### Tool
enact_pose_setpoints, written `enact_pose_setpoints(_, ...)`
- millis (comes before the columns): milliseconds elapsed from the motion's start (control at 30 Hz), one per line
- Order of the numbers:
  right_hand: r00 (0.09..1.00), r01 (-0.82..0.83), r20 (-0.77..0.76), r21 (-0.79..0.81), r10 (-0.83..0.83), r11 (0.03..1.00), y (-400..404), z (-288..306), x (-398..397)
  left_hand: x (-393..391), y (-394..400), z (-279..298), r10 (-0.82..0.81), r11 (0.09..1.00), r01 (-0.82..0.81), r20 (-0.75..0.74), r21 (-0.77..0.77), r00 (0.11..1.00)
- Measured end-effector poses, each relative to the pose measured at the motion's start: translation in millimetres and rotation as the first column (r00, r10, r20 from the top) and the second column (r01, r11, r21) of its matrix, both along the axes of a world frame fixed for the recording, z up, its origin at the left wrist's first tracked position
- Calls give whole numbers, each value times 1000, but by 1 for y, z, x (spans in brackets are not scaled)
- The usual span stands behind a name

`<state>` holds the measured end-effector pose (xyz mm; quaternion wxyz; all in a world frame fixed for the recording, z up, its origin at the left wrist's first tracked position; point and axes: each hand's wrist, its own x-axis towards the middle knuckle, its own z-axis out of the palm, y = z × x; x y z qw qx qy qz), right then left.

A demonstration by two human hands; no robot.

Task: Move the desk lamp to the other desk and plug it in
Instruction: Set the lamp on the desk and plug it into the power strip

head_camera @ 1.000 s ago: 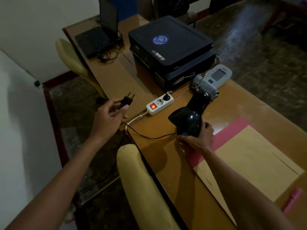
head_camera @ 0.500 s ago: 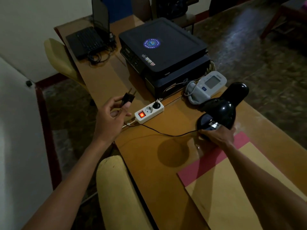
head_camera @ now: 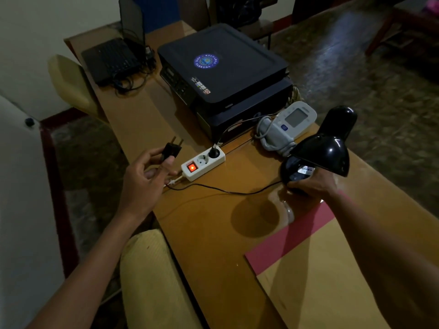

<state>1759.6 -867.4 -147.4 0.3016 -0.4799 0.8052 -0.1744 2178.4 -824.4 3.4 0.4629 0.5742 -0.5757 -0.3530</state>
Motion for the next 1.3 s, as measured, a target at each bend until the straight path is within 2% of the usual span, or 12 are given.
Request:
enact_pose_setpoints(100, 1000, -14, -25, 41, 15, 999, -1, 5, -6, 1, 4, 1, -15, 1000, 15, 0, -9, 1000)
enact_pose_setpoints(433, 999, 16, -49, -19, -17, 1000, -14, 12, -19, -5, -4, -6, -13, 1000, 12, 9, 17, 1000)
enact_pose_setpoints(567, 997, 32, -62, -62, -36, 998, -21, 6, -27, -19, -12, -14, -31, 998, 29, 25, 58, 999)
enact_pose_setpoints(700, 987, 134, -93, 4, -133, 991, -17, 1, -10, -20, -6, -22, -25, 987, 13, 72, 158, 997)
enact_pose_setpoints(833, 945, 319, 6, -235, -327, 918, 22, 11, 77, -6, 5, -35, 15, 935, -45, 88, 351, 996)
enact_pose_setpoints(867, 954, 296, 27, -246, -299, 923, 33, 15, 105, -4, 7, -40, 29, 918, -60, 84, 393, 996)
enact_pose_setpoints(933, 986, 111, 151, -247, -75, 963, 45, 28, 154, -5, 8, -47, 55, 890, -86, 81, 448, 995)
enact_pose_setpoints(967, 966, -11, 245, -271, 80, 963, 45, 37, 175, -8, 7, -50, 74, 884, -98, 69, 457, 995)
enact_pose_setpoints(1033, 856, -184, 428, -273, 290, 944, 40, 58, 213, -16, 3, -56, 130, 886, -135, 42, 444, 991)
enact_pose_setpoints(1133, 745, -213, 600, -202, 293, 956, 28, 75, 250, -32, -3, -64, 216, 884, -175, -45, 434, 975)
enact_pose_setpoints(1200, 761, -141, 610, -174, 219, 975, 21, 77, 259, -37, -8, -67, 212, 894, -165, -69, 416, 975)
enact_pose_setpoints(1300, 774, -143, 601, -137, 197, 980, 8, 80, 252, -27, -12, -75, 64, 911, -25, -81, 412, 995)
